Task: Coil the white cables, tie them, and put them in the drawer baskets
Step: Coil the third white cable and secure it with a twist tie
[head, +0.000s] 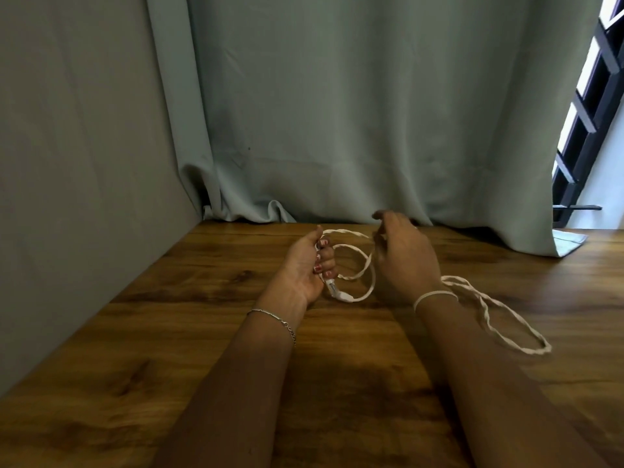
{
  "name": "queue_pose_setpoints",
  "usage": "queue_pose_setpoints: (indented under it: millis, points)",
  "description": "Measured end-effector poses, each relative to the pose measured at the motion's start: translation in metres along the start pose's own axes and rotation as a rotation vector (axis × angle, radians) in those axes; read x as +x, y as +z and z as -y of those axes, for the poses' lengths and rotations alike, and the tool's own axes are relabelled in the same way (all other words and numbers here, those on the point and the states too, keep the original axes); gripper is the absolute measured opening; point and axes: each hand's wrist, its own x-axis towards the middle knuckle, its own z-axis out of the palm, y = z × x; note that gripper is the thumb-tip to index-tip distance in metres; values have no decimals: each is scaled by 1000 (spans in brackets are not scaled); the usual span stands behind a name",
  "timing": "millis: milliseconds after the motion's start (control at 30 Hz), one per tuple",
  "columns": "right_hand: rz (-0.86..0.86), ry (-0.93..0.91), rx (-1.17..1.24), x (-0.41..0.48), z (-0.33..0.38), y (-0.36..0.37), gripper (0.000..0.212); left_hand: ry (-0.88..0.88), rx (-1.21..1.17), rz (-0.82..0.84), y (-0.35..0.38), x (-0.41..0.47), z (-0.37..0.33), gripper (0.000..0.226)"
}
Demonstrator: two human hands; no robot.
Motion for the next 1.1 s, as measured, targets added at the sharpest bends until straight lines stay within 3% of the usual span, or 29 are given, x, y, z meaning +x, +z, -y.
queue_pose_setpoints:
  millis: [133,233,400,467,600,767,967,1100]
  points:
    - [-40,-159,139,1,22,3,38,-2,62,55,2,-1,3,49]
    - [98,-208,149,0,26,15,48,-1,71,156,7,-2,3,51]
    - [214,-150,200,-6,21,22,70,-6,-188,304,12,-5,-2,53]
    - [210,-154,215,-7,23,19,63,27,-338,336,13,-6,-6,55]
    - [235,-185,163,-6,31,17,18,173,-496,276,11,-6,-11,54]
    - [339,-346,9,-8,30,23,20,343,-526,98,-3,3,-15,46]
    - [306,-469,21,-8,34,13,17,390,-350,-41,-12,13,-13,44]
    - [248,-505,-56,-4,31,11,16,470,248,-151,-11,21,-2,44]
